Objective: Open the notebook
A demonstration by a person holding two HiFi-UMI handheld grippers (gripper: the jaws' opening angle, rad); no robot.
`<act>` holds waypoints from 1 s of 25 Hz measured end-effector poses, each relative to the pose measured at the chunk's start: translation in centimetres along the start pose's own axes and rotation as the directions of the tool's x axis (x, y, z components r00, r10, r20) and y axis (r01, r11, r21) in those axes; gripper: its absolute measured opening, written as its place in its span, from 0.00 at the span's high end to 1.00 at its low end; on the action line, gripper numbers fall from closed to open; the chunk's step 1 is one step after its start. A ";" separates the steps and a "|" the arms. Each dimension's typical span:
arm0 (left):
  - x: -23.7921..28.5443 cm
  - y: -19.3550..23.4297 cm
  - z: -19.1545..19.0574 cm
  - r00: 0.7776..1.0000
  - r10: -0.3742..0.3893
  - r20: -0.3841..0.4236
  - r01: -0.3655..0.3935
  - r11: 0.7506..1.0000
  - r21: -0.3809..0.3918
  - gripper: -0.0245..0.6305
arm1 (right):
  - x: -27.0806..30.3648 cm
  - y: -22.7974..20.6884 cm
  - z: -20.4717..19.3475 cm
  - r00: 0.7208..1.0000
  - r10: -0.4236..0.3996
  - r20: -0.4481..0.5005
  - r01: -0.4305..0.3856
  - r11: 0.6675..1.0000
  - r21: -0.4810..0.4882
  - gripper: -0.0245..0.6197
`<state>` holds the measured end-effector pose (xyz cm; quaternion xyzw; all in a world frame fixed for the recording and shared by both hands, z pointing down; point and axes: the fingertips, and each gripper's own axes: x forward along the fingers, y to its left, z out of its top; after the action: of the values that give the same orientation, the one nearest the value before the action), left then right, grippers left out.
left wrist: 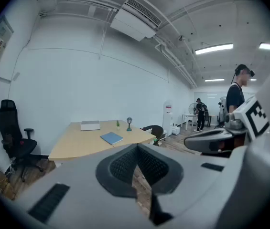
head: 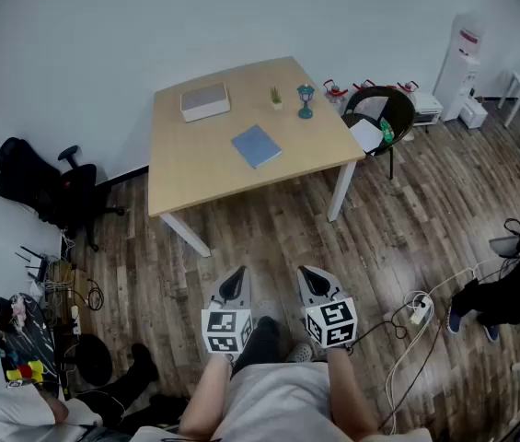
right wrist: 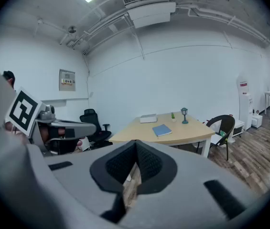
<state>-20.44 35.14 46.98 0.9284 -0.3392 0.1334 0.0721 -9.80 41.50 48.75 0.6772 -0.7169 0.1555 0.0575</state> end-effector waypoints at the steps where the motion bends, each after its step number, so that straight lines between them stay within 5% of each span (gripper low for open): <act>1: 0.1 -0.1 0.0 1.000 0.001 0.001 -0.001 1.000 0.000 0.96 | 0.0 -0.2 0.1 1.000 0.001 0.003 -0.001 1.000 -0.001 0.96; 14: 1.8 0.8 -1.1 0.999 0.003 -0.034 -0.003 1.000 -0.014 0.95 | 1.3 -1.3 0.3 1.000 0.022 0.020 -0.023 0.998 0.052 0.95; 25: 11.8 5.6 2.0 1.000 -0.005 -0.026 0.003 0.998 -0.064 0.95 | 8.9 -6.5 2.7 0.999 -0.017 -0.035 0.019 0.998 0.056 0.95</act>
<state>-15.04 23.25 48.82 0.9246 -0.3404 0.1344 0.1063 -3.68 31.99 49.76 0.6823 -0.7049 0.1868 0.0520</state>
